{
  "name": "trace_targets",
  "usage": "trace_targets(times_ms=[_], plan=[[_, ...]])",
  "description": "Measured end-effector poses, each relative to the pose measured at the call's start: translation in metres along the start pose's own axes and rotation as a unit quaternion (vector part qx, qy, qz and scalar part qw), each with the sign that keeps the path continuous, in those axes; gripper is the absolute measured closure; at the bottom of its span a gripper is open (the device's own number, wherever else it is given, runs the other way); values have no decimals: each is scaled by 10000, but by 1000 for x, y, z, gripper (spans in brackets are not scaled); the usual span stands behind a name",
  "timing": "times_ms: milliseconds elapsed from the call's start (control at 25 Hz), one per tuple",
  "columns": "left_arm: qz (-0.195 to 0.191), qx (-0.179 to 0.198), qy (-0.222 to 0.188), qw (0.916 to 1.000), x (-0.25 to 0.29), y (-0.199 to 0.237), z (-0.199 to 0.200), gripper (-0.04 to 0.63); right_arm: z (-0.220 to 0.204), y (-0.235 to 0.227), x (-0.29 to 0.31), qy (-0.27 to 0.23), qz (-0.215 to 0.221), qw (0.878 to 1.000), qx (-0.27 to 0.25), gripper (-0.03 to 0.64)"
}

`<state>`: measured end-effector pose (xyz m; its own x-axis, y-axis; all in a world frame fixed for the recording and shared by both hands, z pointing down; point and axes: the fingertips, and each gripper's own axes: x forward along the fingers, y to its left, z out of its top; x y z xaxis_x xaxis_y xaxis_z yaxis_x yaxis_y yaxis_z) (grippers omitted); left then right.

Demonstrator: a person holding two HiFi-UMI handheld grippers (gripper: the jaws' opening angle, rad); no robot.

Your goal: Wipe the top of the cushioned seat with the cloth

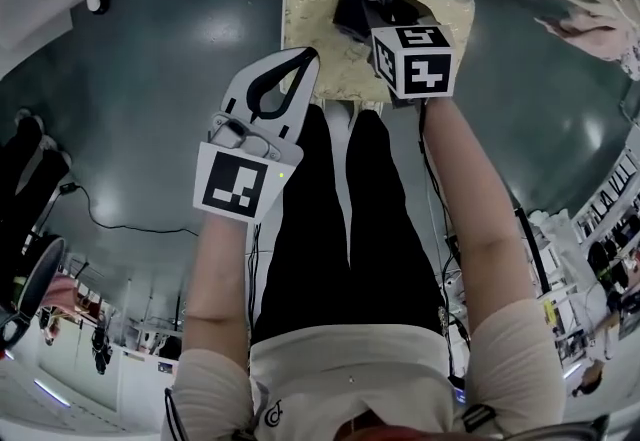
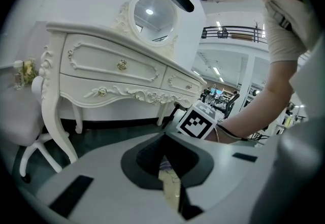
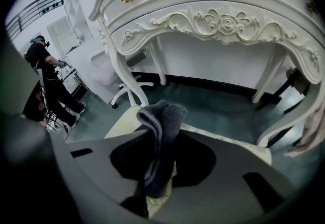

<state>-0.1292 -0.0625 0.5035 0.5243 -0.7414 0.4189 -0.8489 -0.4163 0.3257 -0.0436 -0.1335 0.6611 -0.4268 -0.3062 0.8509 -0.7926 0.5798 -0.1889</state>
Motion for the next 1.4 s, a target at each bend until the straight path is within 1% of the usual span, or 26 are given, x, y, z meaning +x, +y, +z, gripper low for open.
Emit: trace_targets(times_ms=[240,520,880,960,1080,1200,1280,1400], plan=[[-42,2,77,10000,26,-28,-4,581,-13,-37,-14,41,-58,10000,27,529],[-110,23,133,9998,56,-71,-11,581,-30,-89,-35,131,-132,9998,-75,528],[4,34,138,9999,82,-107,-9,581,-51,-144,-59,123,-216,9996,-112,528],[-5,80,125,9999,88,-117,-9,581,-57,-157,-63,160,-288,9994,-100,528],[-31,181,214,9996,94,-129,-12,581,-69,-174,-70,295,-431,9986,-74,528],[-56,249,183,9995,97,-135,-7,581,-77,-189,-77,482,-649,9967,-8,531],[-66,271,129,9995,95,-137,-3,581,-79,-195,-84,580,-776,9953,42,534],[-13,284,72,9996,85,-132,3,581,-72,-190,-96,554,-874,9946,60,534]])
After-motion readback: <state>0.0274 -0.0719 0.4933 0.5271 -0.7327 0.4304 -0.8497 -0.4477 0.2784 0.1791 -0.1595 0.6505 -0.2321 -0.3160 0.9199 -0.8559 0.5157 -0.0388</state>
